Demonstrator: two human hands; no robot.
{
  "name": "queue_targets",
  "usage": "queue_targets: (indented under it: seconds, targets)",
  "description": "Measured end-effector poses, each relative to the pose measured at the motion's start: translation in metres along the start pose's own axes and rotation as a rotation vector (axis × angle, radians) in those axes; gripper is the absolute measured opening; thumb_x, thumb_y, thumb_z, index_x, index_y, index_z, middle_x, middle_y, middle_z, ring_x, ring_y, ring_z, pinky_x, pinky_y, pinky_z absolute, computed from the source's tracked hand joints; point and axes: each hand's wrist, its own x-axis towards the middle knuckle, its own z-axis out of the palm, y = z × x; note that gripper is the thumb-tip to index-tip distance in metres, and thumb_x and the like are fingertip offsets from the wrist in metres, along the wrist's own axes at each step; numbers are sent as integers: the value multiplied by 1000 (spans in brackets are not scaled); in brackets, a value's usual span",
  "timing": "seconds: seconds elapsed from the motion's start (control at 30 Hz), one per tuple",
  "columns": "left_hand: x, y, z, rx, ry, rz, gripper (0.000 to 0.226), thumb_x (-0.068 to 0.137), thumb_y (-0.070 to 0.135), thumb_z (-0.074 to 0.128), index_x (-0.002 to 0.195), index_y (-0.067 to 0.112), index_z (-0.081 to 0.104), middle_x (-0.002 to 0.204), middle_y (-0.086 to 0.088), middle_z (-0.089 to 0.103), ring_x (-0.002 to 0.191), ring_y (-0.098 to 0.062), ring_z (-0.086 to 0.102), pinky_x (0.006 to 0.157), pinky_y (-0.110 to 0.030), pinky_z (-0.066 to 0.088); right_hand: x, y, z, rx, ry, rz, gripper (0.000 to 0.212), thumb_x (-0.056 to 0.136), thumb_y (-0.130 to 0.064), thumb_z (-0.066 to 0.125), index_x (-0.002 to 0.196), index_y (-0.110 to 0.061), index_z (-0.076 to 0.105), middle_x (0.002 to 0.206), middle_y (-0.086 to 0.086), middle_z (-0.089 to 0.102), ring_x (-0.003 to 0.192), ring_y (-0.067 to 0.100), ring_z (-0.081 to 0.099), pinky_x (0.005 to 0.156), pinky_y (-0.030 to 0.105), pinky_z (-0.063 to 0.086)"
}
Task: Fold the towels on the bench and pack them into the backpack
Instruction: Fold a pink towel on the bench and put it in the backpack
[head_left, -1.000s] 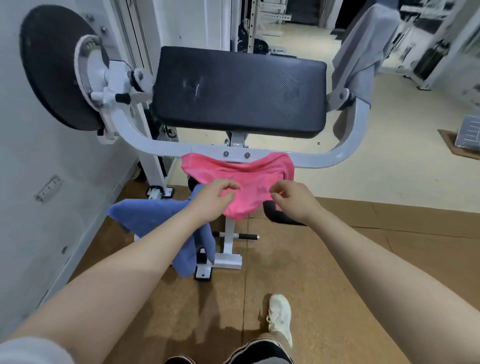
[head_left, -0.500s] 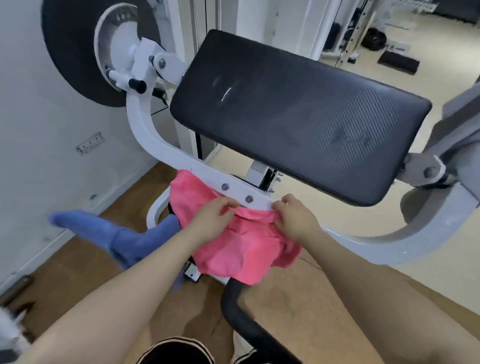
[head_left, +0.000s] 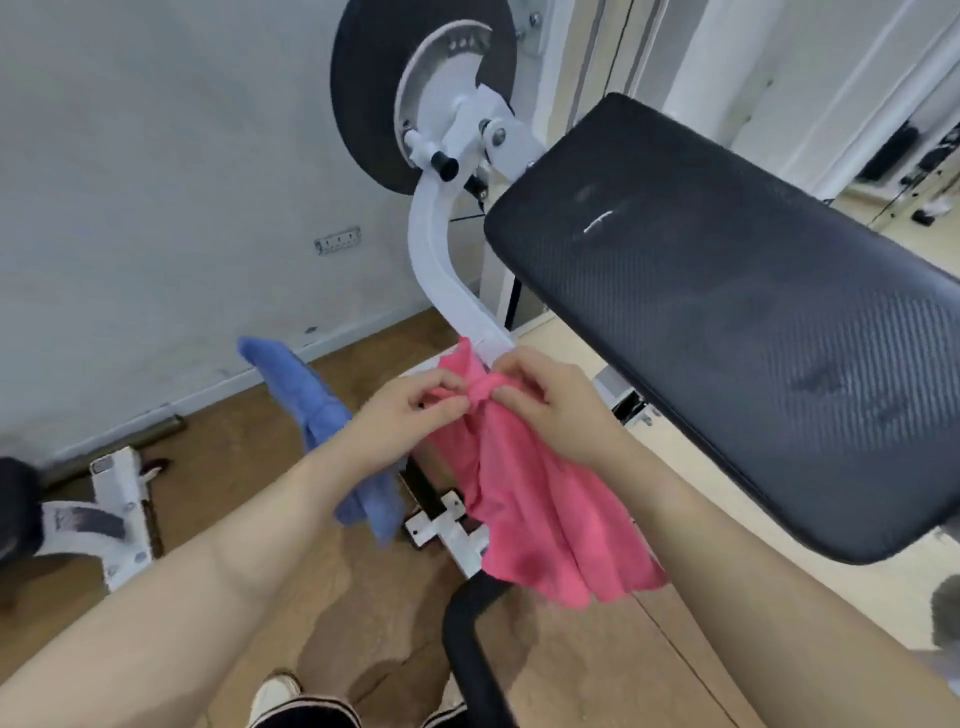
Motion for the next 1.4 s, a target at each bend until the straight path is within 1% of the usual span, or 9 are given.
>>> queue_targets:
  seconds: [0.17, 0.33, 0.53, 0.7, 0.83, 1.03, 1.17, 1.3, 1.4]
  targets:
    - [-82, 12, -78, -51, 147, -21, 25, 67, 35, 68, 81, 16, 60, 75, 12, 66, 76, -3, 60, 75, -15, 46, 39, -90, 53, 236, -111, -120, 12, 79, -21, 60, 78, -32, 56, 77, -11, 60, 74, 3, 55, 76, 17, 44]
    - [-208, 2, -153, -148, 417, 9, 9, 82, 8, 60, 77, 13, 54, 66, 16, 61, 67, 3, 53, 67, -9, 42, 54, -190, 137, 434, -317, -196, 22, 85, 0, 60, 75, -20, 59, 56, -13, 60, 55, -6, 52, 59, 7, 41]
    - [-382, -25, -246, -115, 880, 6, 19, 90, 3, 52, 75, 15, 53, 54, 16, 51, 53, 4, 44, 53, -7, 36, 47, -308, 284, 411, -498, -255, 19, 84, -2, 62, 74, -18, 60, 65, -5, 59, 56, -4, 51, 61, 10, 41]
    - [-524, -59, -303, 53, 1104, -101, 19, 86, 9, 60, 75, 23, 57, 57, 18, 52, 56, 1, 44, 54, -10, 37, 20, -386, 427, 315, -639, -274, 21, 83, -4, 65, 70, -20, 58, 64, -5, 55, 47, -7, 48, 54, 7, 38]
    - [-627, -81, -344, 238, 1051, -298, 16, 76, 31, 68, 68, 26, 55, 58, 15, 49, 56, -1, 39, 55, -14, 34, 11, -434, 531, 116, -703, -388, 19, 82, -16, 67, 68, -26, 58, 64, -15, 55, 58, -2, 49, 60, 15, 38]
    - [-726, -140, -411, 394, 1212, -533, 20, 85, 16, 64, 70, 25, 53, 59, 12, 48, 59, -3, 42, 58, -13, 34, 19, -498, 665, 46, -721, -483, 9, 84, -19, 63, 77, -17, 60, 65, -16, 50, 64, 0, 47, 58, 5, 35]
    - [-760, -188, -481, 471, 1245, -605, 17, 89, 19, 58, 74, 20, 50, 65, 7, 48, 58, -7, 41, 59, -15, 35, 52, -539, 752, -29, -743, -528, 12, 79, -20, 67, 70, -17, 59, 73, -5, 58, 76, 10, 51, 58, 15, 33]
    - [-799, -228, -586, 726, 1132, -759, 19, 91, 32, 52, 78, 19, 46, 68, 9, 49, 67, -16, 49, 62, -32, 40, 103, -587, 842, -118, -815, -631, 15, 80, -18, 67, 69, -17, 57, 85, 3, 62, 84, 16, 54, 67, 21, 31]
    - [-828, -252, -663, 911, 920, -933, 24, 92, 42, 45, 82, 19, 47, 72, 9, 44, 70, -15, 44, 60, -30, 37, 138, -619, 905, -200, -886, -626, 13, 84, -20, 63, 74, -14, 58, 84, 2, 64, 82, 16, 55, 67, 23, 33]
